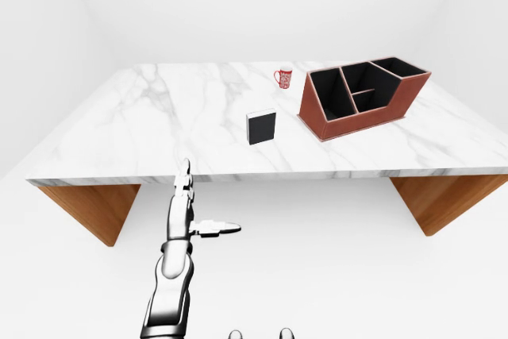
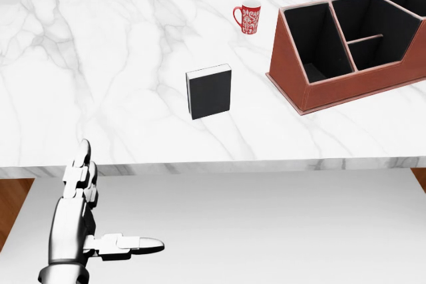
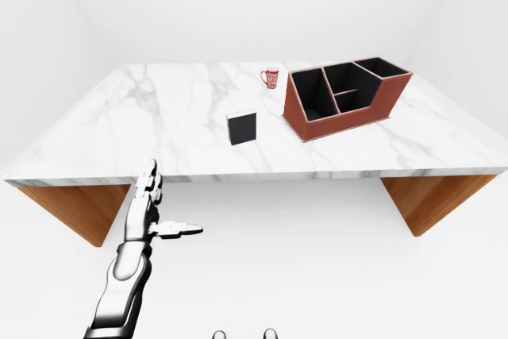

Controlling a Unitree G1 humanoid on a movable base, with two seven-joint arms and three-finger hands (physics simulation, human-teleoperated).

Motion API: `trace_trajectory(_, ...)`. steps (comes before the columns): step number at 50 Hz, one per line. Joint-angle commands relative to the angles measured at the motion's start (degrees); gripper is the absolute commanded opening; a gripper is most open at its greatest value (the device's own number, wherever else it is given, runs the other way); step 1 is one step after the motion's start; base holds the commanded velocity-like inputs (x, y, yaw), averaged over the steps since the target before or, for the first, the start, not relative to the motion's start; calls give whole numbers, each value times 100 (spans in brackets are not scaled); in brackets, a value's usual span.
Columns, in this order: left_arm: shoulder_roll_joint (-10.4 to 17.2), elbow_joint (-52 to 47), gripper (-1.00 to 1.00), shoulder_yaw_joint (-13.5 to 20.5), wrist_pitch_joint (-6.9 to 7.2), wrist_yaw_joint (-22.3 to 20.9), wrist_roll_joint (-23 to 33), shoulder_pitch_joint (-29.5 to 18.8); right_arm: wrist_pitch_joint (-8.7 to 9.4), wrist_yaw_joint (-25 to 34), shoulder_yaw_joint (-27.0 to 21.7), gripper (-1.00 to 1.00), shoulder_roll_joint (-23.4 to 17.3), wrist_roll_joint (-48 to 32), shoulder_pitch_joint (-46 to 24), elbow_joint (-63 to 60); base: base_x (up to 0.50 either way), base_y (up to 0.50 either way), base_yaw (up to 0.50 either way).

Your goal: Pick up the book and place it in the left compartment of the caddy.

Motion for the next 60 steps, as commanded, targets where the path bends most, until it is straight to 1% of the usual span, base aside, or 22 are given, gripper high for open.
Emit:
trace_trajectory(1, -16, -217, 100, -34, 0, 8, 53, 96, 0, 210, -571, 100, 2, 276, 267, 396, 0, 0, 0)
trace_trajectory(2, -17, -233, 100, -21, 0, 75, 120, 101, 0, 276, -597, 100, 22, 267, 284, 426, 0, 0, 0)
trace_trajectory(4, -20, -285, 100, -46, 0, 54, 129, 134, 0, 371, -534, 100, 72, 28, 298, 546, 0, 0, 0)
trace_trajectory(5, -22, -301, 100, -51, 0, 60, 143, 139, 0, 451, -552, 100, 122, 49, 295, 614, 0, 0, 0)
trace_trajectory(13, -15, -257, 100, -27, 0, 11, 61, 115, 0, 703, -557, 100, 243, -129, 384, 844, 0, 0, 0)
trace_trajectory(15, -12, -222, 100, -29, 0, 5, 66, 99, 0, 762, -505, 100, 284, -392, 398, 992, 0, 0, 0)
trace_trajectory(18, -10, -200, 100, -21, 0, -6, 45, 79, 0, 849, -509, 100, 328, -385, 402, 1023, 0, 0, 0)
trace_trajectory(32, -13, -223, 100, -18, 0, 4, 45, 77, 0, 840, -440, 100, 259, -716, 321, 877, 0, 0, 0)
trace_trajectory(60, -7, -162, 100, -9, 0, 0, 20, 45, 0, 908, -496, 100, 288, -718, 327, 832, 0, 0, 0)
